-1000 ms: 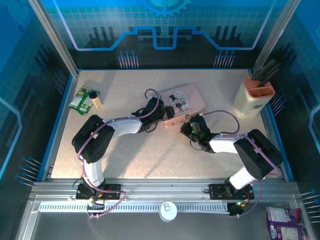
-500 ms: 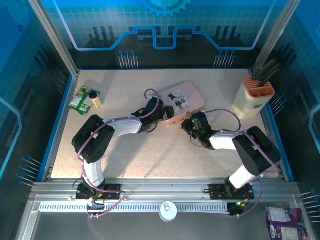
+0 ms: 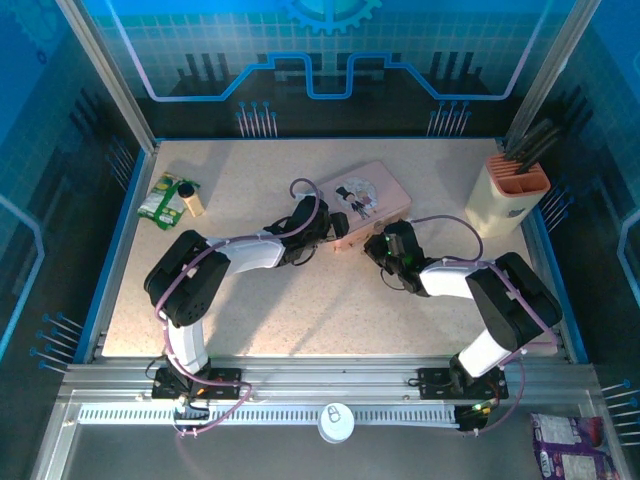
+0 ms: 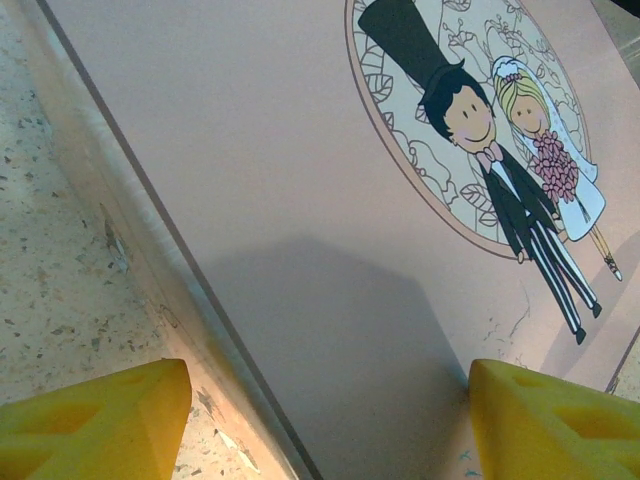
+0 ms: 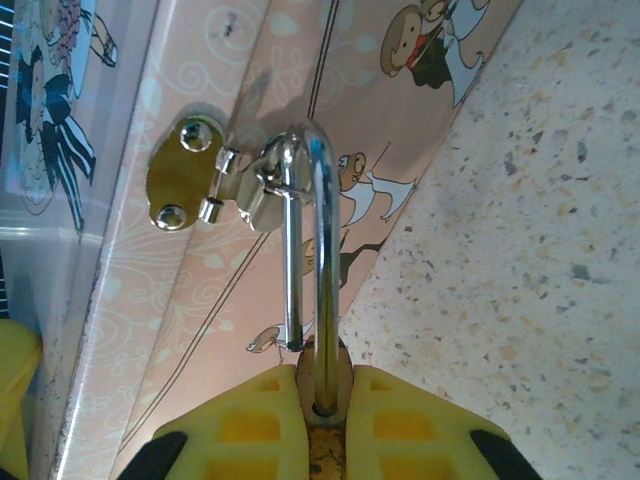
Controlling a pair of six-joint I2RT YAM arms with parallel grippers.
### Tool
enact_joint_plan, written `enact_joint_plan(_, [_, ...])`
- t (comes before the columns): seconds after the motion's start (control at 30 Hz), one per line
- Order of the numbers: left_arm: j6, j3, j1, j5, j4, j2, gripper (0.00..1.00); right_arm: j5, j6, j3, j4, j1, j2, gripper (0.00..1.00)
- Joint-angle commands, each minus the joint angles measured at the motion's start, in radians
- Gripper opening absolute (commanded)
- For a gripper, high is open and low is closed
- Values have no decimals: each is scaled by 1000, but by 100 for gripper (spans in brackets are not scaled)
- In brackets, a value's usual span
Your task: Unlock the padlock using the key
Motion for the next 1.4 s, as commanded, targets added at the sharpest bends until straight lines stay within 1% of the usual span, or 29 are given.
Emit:
enact_joint_plan(0.0, [4, -21, -7, -35, -141, 47, 72, 70, -12, 61, 10, -29, -21, 0])
enact_joint_plan(0.13, [3, -15, -9, -35, -142, 53, 72, 58, 10, 92, 6, -21, -1, 0])
enact_joint_plan(0.33, [6, -11, -8, -44, -158, 50, 72, 130, 14, 82, -54, -12, -37, 0])
enact_joint_plan(0.5, [0, -17, -9, -47, -152, 50, 73, 131, -5, 97, -98, -30, -36, 0])
enact_joint_plan(0.77, [9, -4, -9, -48, -164, 50, 73, 168, -58, 135, -158, -24, -43, 0])
enact_joint_plan(0.9, [6, -9, -9, -41, -163, 46, 73, 199, -90, 164, -226, -13, -53, 0])
enact_joint_plan(1.1, [9, -12, -10, -42, -168, 39, 73, 223, -118, 173, -262, -14, -65, 0])
enact_joint_plan(1.23, [14, -10, -11, -46, -172, 32, 73, 217, -122, 160, -265, -23, -76, 0])
enact_joint_plan(1.37, [12, -10, -13, -46, -172, 36, 72, 172, -102, 144, -242, -39, -76, 0])
